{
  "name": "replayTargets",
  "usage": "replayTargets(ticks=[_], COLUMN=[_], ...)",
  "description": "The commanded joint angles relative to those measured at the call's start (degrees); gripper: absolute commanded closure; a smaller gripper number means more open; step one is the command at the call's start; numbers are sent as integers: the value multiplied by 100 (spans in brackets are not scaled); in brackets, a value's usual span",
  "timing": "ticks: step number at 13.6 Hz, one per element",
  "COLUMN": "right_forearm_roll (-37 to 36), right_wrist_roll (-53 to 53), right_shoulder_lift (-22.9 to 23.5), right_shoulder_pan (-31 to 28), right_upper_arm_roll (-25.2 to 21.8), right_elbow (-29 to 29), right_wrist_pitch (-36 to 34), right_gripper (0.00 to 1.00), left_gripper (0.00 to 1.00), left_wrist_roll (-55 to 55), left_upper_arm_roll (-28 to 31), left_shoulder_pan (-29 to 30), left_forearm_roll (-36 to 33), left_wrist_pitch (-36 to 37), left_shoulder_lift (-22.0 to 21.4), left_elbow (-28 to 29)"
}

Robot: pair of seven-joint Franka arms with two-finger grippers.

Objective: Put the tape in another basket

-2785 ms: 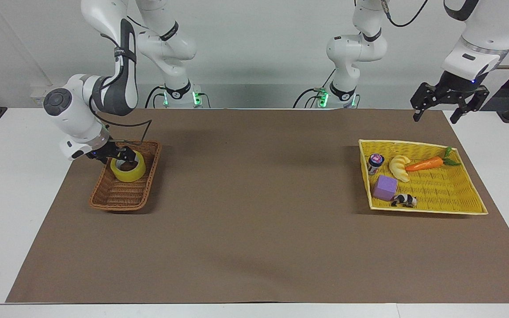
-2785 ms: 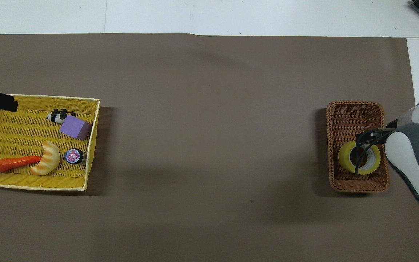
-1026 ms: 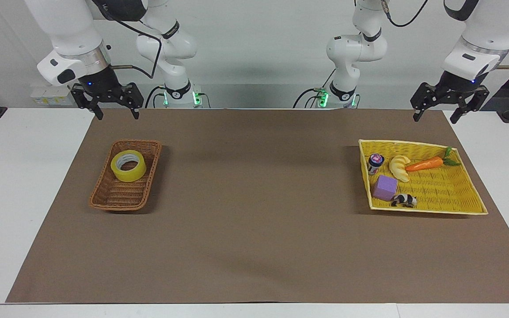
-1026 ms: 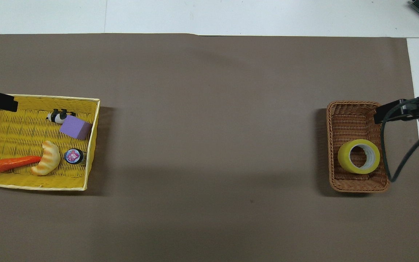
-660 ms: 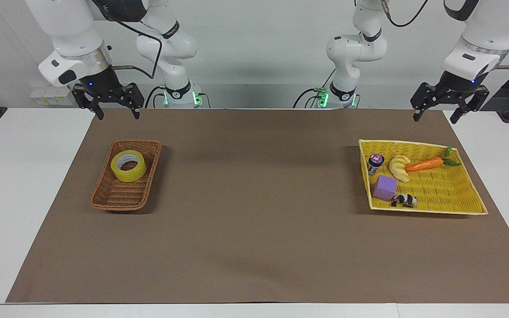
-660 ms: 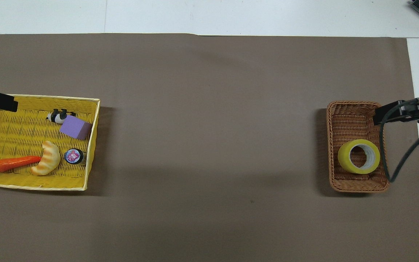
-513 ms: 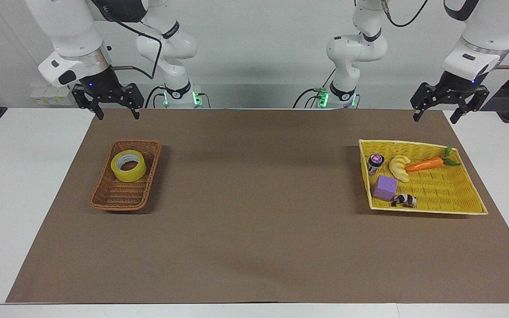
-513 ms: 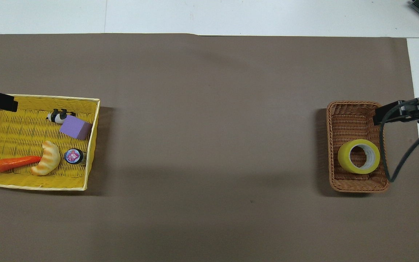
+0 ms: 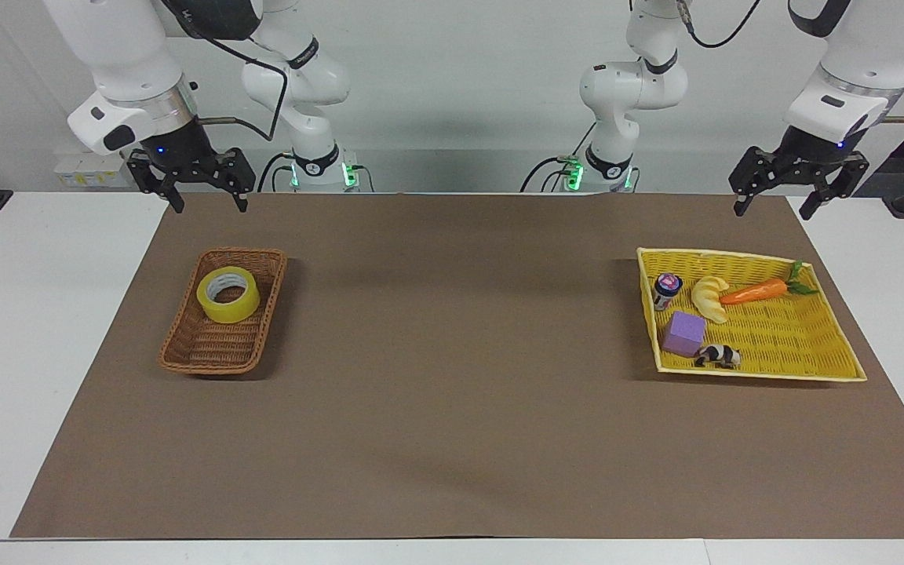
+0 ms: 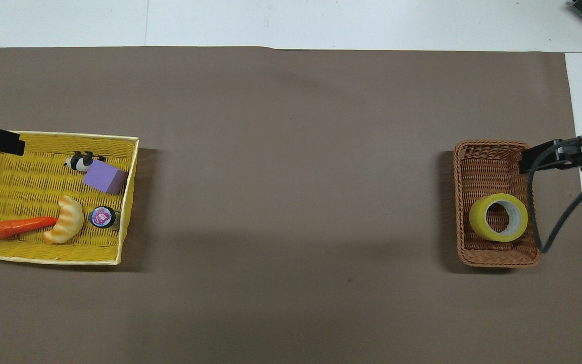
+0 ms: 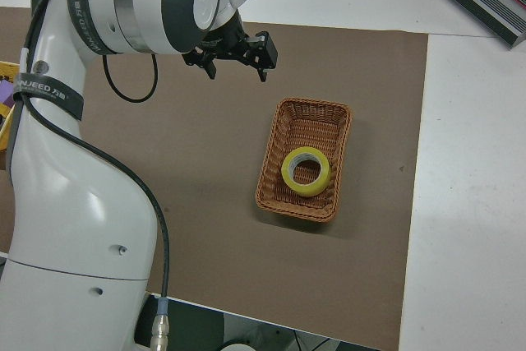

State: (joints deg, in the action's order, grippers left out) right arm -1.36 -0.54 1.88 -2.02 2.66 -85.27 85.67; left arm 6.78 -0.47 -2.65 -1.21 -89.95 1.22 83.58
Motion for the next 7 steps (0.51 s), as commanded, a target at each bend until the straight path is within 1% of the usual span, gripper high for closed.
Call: replayTargets(ticks=[1, 7], right_forearm_roll=[83, 83], right_wrist_roll=[-149, -131], right_shoulder_lift=[-101, -127], right_shoulder_pan=[-132, -140], right_upper_arm_roll=[-2, -11], right_elbow=[-121, -165], right_wrist_pitch=[47, 82], right_gripper=[0, 0], left_gripper=[0, 0], left_wrist_roll=[8, 8], left_upper_arm_roll=[-58, -58], left_shoulder_pan=[72, 72], left_forearm_roll=[-72, -72], left_wrist_pitch=[136, 136], left_shoulder_lift=[1, 1], left_elbow=[-88, -88])
